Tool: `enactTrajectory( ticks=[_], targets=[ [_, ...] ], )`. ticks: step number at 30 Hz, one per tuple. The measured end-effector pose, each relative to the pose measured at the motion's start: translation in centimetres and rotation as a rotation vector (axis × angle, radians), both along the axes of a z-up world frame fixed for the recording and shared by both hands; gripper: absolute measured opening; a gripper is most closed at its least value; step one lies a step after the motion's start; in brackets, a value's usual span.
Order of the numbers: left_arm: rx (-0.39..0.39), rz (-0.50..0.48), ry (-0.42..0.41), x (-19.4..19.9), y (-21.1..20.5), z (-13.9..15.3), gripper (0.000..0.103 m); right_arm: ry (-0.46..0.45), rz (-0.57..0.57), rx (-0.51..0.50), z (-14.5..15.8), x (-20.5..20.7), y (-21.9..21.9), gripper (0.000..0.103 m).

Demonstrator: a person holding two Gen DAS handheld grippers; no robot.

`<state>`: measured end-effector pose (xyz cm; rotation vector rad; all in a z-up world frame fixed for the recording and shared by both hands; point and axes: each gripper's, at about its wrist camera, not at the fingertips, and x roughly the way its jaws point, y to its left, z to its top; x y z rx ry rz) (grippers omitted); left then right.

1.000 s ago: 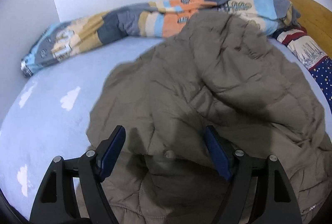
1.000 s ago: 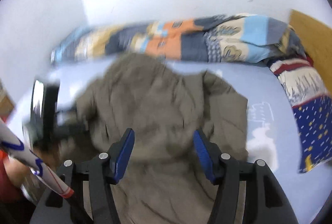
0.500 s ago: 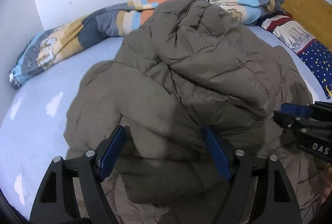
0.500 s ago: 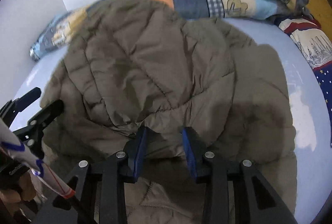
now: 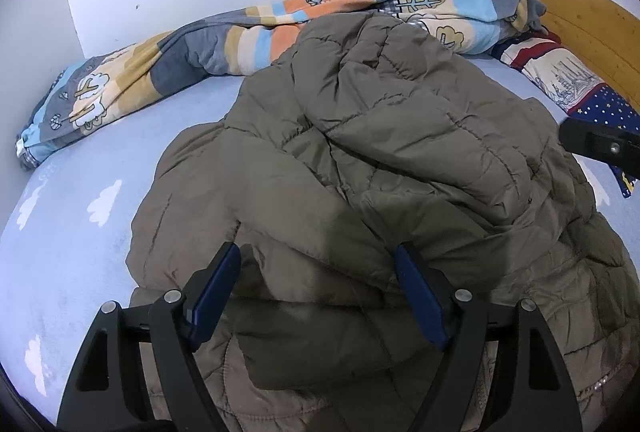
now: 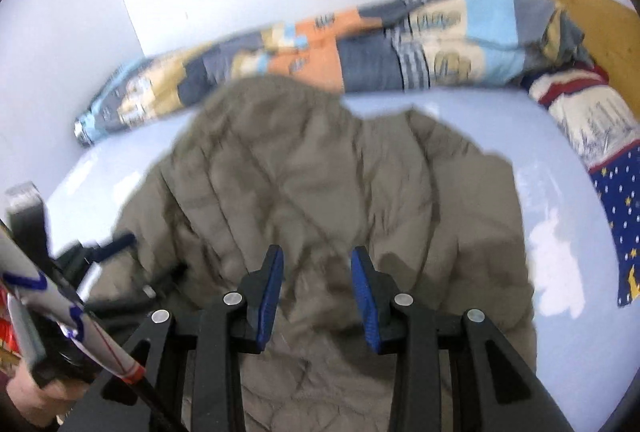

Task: Fold large clothes

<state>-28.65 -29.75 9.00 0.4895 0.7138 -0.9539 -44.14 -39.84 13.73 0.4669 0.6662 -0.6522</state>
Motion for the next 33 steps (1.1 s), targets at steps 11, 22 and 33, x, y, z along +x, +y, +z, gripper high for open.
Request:
enactTrajectory(
  ticks=[11,22,33],
  targets=[
    [0.014,-0.011,0.001,0.2,-0.1,-0.6,0.079,0.129,0.05,0.14,-6.8,6.7,-0.9,0.038],
    [-0.088,0.023,0.001,1.2,1.2,1.7,0.079,-0.056,0.017,0.141,-1.8,2.1,-3.6,0.038],
    [0.005,0.034,-0.014,1.0,0.2,-0.7,0.079,0.082,-0.061,0.226,-9.2,1.0,-4.8,0.039]
  ],
)
